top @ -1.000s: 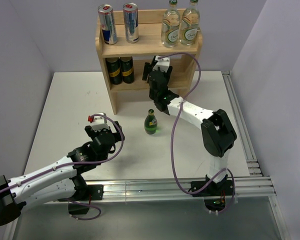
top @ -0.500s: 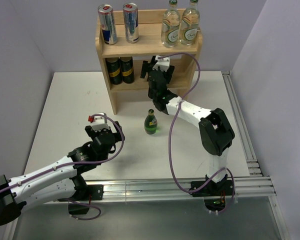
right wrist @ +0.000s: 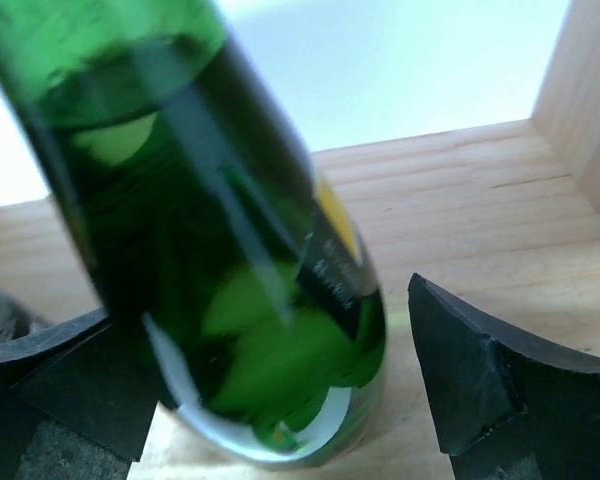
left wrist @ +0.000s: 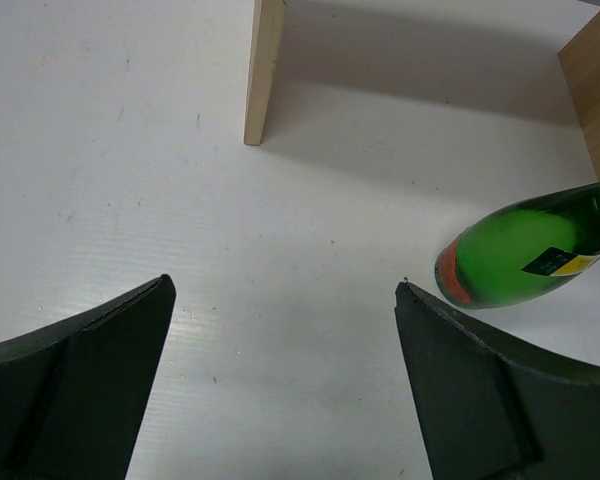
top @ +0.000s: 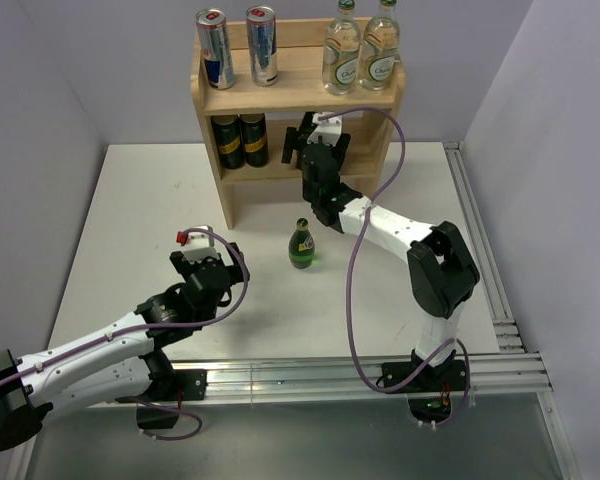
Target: Place and organize the beverage onto the shelf
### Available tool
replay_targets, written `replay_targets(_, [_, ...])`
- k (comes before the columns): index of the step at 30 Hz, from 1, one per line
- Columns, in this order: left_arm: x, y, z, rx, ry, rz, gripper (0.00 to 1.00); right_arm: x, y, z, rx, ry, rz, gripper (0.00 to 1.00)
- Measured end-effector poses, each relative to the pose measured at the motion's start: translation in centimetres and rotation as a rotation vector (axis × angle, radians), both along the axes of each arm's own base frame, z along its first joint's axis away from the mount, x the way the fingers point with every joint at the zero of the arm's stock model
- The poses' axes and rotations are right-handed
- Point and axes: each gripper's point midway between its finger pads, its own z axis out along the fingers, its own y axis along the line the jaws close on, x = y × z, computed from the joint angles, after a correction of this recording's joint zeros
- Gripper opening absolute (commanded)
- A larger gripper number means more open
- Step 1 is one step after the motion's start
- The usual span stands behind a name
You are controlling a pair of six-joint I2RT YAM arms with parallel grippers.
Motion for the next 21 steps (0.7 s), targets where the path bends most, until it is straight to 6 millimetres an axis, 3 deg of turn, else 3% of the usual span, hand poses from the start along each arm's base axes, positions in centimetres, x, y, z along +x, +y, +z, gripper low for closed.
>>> replay_targets(9, [0.0, 0.0, 0.0, -0.002, -0.001, 0.000, 0.99, -1.4, 1.1, -0.4, -0.014, 0.064, 0.112, 1.00])
replay_targets(21, [-0.1, 0.1, -0.2, -0.004, 0.007, 0.006, 0.99, -4.2, 0.4, 1.9, 0.039, 0.053, 0.175, 1.00])
